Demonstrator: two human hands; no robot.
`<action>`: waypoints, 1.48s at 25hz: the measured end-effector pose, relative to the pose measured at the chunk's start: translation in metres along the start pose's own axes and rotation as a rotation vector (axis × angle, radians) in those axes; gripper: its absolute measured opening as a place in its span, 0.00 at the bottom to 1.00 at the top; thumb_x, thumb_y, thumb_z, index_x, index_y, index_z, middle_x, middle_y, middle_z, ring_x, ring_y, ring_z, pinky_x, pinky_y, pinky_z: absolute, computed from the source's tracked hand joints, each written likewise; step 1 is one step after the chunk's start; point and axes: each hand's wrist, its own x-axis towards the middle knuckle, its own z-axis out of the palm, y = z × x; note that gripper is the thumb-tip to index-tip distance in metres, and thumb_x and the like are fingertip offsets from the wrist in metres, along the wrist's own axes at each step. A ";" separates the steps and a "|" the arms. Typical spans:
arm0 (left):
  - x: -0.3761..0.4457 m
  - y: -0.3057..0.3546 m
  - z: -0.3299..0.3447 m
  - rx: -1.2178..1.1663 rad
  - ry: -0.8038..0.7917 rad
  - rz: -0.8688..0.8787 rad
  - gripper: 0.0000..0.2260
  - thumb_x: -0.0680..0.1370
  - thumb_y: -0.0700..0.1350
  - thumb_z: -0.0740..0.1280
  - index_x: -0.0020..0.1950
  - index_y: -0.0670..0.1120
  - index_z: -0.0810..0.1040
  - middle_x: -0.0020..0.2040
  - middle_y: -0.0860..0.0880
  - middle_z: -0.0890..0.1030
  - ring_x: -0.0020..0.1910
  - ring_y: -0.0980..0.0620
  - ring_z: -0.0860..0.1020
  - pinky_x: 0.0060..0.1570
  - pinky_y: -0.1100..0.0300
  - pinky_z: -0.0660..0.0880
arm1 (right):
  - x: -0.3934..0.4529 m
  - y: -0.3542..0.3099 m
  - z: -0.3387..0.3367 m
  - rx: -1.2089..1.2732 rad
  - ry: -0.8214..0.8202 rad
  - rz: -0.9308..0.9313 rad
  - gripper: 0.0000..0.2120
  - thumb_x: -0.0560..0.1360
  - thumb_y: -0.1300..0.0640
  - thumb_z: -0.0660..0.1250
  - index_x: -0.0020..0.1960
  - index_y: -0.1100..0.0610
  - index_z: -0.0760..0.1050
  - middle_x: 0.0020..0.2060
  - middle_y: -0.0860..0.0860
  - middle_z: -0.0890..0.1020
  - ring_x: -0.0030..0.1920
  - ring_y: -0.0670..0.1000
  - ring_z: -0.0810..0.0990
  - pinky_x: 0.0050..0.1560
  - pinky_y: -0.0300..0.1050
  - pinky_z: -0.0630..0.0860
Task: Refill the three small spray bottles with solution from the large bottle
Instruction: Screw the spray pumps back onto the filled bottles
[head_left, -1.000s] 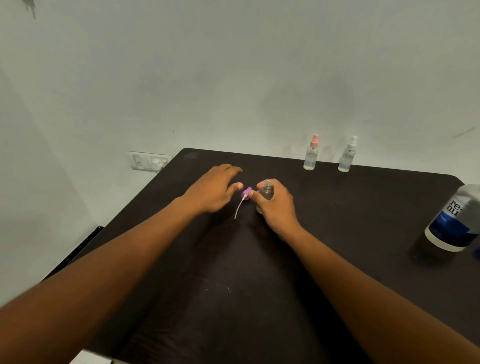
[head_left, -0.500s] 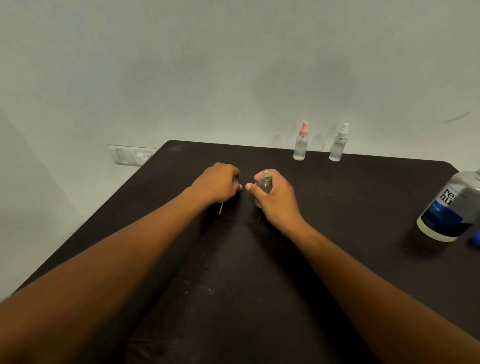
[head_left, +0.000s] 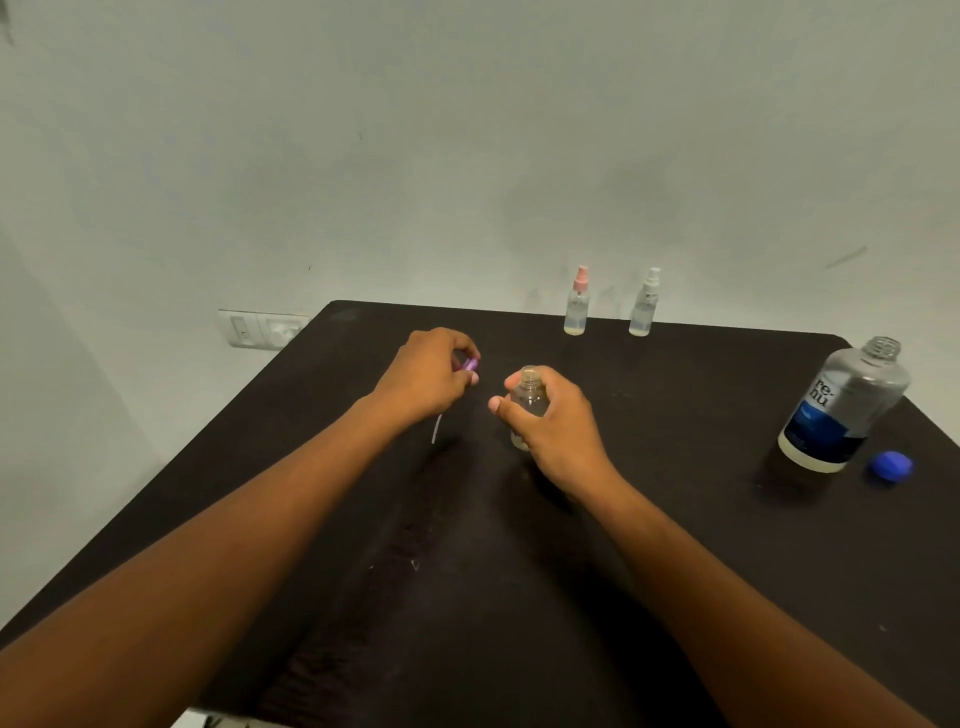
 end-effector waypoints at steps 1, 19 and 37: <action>-0.006 0.008 -0.007 -0.035 0.026 0.007 0.13 0.77 0.45 0.75 0.61 0.50 0.83 0.50 0.51 0.83 0.48 0.53 0.82 0.50 0.61 0.77 | -0.009 -0.005 -0.004 0.013 -0.001 -0.004 0.10 0.76 0.54 0.75 0.55 0.52 0.78 0.45 0.44 0.81 0.42 0.38 0.81 0.35 0.27 0.73; -0.123 0.163 -0.096 -0.586 0.396 0.304 0.14 0.74 0.42 0.78 0.59 0.47 0.84 0.45 0.49 0.86 0.41 0.55 0.86 0.48 0.52 0.85 | -0.120 -0.066 -0.048 0.022 0.101 -0.072 0.06 0.76 0.56 0.73 0.49 0.49 0.77 0.41 0.45 0.81 0.39 0.41 0.79 0.37 0.35 0.75; -0.156 0.188 -0.079 -0.453 0.386 0.435 0.14 0.73 0.42 0.79 0.57 0.51 0.85 0.45 0.54 0.85 0.44 0.58 0.83 0.45 0.69 0.79 | -0.107 -0.119 -0.079 0.000 0.136 -0.179 0.13 0.77 0.52 0.74 0.58 0.46 0.76 0.50 0.41 0.82 0.51 0.41 0.82 0.47 0.34 0.78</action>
